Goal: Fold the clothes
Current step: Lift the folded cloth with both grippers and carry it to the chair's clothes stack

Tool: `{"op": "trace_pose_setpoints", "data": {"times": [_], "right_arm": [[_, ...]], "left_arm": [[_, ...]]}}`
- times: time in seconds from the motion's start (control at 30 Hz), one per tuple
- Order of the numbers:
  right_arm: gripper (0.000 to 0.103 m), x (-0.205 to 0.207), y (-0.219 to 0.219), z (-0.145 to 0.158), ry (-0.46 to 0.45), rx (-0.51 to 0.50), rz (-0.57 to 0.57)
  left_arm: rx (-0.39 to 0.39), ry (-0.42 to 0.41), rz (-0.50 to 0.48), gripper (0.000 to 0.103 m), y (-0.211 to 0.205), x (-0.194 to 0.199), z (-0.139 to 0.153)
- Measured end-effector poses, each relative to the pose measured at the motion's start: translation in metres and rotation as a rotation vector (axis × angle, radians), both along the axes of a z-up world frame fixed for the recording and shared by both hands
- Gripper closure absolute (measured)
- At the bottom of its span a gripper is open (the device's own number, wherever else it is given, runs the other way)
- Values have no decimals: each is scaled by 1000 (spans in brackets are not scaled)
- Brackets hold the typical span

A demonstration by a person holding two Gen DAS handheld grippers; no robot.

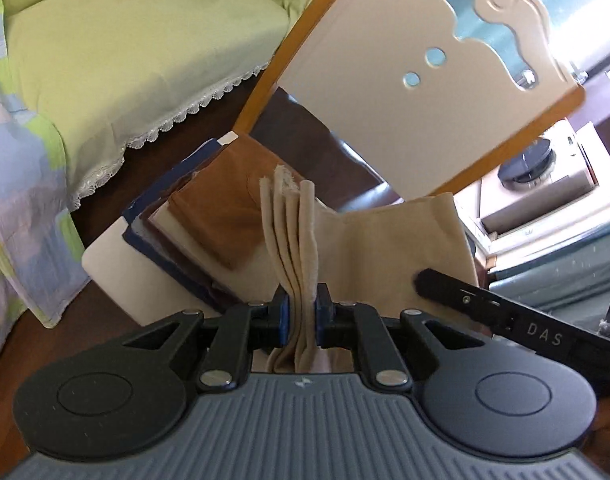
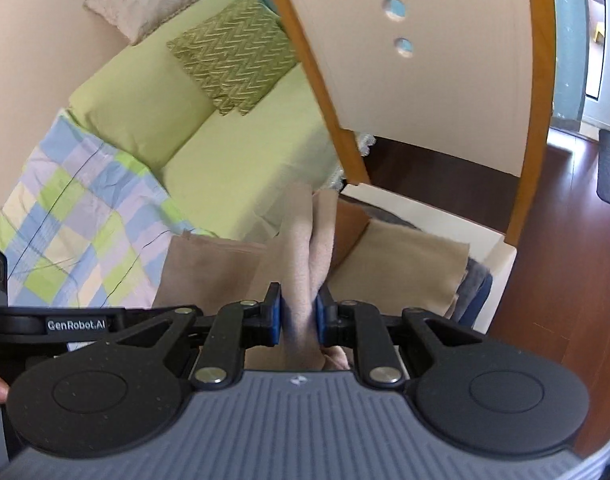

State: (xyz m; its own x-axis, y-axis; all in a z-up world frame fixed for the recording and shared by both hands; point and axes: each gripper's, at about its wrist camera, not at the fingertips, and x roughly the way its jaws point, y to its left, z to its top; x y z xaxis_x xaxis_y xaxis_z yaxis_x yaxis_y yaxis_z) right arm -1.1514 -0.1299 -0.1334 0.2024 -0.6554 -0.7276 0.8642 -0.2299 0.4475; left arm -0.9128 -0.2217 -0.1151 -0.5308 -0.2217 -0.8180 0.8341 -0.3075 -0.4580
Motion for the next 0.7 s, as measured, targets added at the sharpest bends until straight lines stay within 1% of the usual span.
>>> {"op": "trace_pose_setpoints", "data": {"times": [0.07,0.13,0.2,0.27,0.37,0.4,0.53,0.6,0.7], "right_arm": [[89,-13,-13,-2,-5,17,46],[89,-28,-32,-2,-2,33,117],[89,-46,-56,-4,10,39,221],[89,-63,-82,-9,22,49,345],[89,-77,-106,-14,39,72,505],[88,-84,-117,-18,49,91,599],[88,-94,-123,-28,71,116,778],[88,-99,-123,-39,73,128,825],[88,-104,-123,-53,63,133,853]], "left_arm": [[11,-6,65,92,-6,-9,0],[19,-12,141,92,-11,-18,-1],[15,-12,270,92,-8,-30,-7],[25,-4,406,92,0,-39,-20],[59,-9,606,91,27,-60,-36],[63,-16,645,91,37,-68,-40],[75,-46,800,91,73,-99,-53],[70,-61,856,91,83,-112,-64],[41,-95,896,91,86,-120,-75]]}}
